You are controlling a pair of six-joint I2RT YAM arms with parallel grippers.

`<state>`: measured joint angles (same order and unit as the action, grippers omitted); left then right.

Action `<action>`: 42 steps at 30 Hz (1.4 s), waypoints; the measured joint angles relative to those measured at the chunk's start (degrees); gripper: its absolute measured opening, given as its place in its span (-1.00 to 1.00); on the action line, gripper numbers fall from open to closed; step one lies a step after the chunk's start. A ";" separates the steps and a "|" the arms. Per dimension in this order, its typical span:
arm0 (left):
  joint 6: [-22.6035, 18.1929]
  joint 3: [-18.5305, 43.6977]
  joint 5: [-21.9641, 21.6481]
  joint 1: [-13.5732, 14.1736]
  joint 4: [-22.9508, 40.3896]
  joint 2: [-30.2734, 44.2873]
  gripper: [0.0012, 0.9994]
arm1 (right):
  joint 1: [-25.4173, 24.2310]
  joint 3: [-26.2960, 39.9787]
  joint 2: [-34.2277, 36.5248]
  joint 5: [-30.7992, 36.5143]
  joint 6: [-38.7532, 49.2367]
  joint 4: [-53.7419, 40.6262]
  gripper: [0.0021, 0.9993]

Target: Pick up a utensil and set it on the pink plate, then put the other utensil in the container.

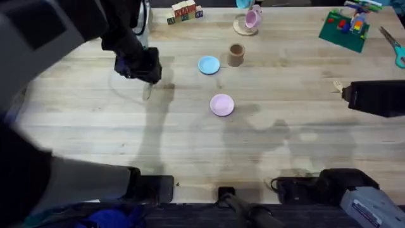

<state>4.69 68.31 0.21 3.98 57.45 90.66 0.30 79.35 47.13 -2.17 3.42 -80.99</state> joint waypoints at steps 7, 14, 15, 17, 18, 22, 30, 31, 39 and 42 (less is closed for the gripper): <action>0.00 0.07 0.78 8.13 2.20 -6.82 -0.92 | 0.00 0.00 0.00 0.00 0.00 0.00 0.99; 0.02 0.09 4.12 15.74 4.48 -7.05 -0.92 | 0.00 0.00 0.00 0.00 0.00 -0.02 0.99; 0.02 0.09 4.53 16.85 4.36 -7.05 -0.92 | 0.00 0.00 0.00 0.00 0.00 -0.02 0.99; 0.02 0.09 4.91 18.94 3.72 -7.05 -0.92 | 0.00 0.00 0.00 0.00 0.00 -0.02 0.99; 0.02 0.11 5.05 20.07 3.16 -7.05 -0.92 | 0.00 0.00 0.00 0.00 0.00 -0.02 0.99; 0.02 0.09 5.40 23.95 1.09 -7.05 -0.92 | 0.00 0.00 0.00 0.00 0.00 -0.02 0.99; 0.03 0.09 6.04 30.95 -1.05 -7.05 -0.92 | 0.00 0.00 0.00 0.00 0.00 -0.02 0.99; 0.04 0.09 6.05 31.53 -1.32 -7.05 -0.92 | 0.00 0.00 0.00 0.00 0.00 -0.02 0.99; 0.28 0.09 6.10 34.15 -3.68 -7.04 -0.92 | 0.00 0.00 0.00 0.00 0.00 -0.02 0.99; 0.31 0.11 6.10 34.13 -4.30 -6.47 -0.92 | 0.00 0.00 0.00 0.00 0.00 -0.02 0.99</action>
<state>4.99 68.42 6.31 38.11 53.15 84.19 0.30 79.35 47.13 -2.17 3.42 -81.01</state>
